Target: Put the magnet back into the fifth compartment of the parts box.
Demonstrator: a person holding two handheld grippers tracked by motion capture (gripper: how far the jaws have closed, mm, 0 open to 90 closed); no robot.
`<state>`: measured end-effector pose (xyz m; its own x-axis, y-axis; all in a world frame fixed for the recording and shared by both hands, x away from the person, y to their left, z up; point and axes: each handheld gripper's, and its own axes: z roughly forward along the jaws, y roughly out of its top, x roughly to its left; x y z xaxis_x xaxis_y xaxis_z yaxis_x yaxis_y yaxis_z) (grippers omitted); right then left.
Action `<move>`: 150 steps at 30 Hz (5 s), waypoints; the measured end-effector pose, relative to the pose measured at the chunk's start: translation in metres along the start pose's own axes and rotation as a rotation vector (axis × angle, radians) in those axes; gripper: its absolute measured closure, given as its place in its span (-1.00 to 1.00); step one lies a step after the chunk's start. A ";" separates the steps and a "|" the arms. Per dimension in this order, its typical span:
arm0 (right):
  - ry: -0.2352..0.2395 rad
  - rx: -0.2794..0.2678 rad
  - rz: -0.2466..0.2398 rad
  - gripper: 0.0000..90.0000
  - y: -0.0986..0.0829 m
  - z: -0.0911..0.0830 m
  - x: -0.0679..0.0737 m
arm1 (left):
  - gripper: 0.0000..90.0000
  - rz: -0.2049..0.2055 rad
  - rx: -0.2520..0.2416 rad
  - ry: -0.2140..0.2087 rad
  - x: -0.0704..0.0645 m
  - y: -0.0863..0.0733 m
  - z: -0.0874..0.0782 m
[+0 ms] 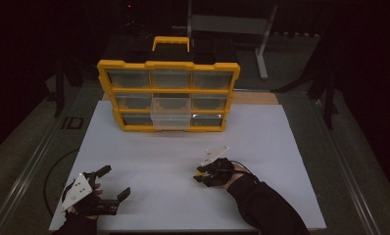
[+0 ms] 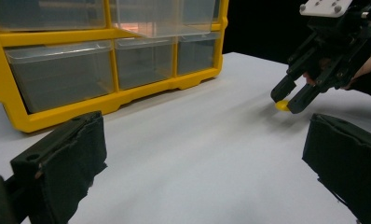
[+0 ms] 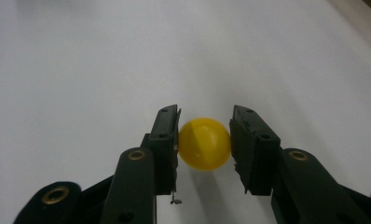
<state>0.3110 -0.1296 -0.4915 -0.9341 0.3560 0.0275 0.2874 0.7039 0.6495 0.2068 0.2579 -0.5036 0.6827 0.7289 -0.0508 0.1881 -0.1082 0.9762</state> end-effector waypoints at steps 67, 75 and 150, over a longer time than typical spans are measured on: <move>-0.072 0.019 -0.106 0.39 0.081 -0.093 -0.001 | -1.00 0.005 0.009 0.006 0.000 0.000 0.000; -0.078 0.012 -0.108 0.39 0.093 -0.101 -0.006 | -1.00 0.005 0.008 0.005 0.000 0.000 0.000; -0.198 0.003 -0.071 0.39 0.198 -0.120 -0.065 | -1.00 -0.004 0.006 0.005 0.001 -0.001 0.000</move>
<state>0.4034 -0.0867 -0.2735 -0.8920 0.4194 -0.1684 0.2234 0.7331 0.6424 0.2073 0.2591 -0.5043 0.6782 0.7329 -0.0535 0.1951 -0.1094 0.9747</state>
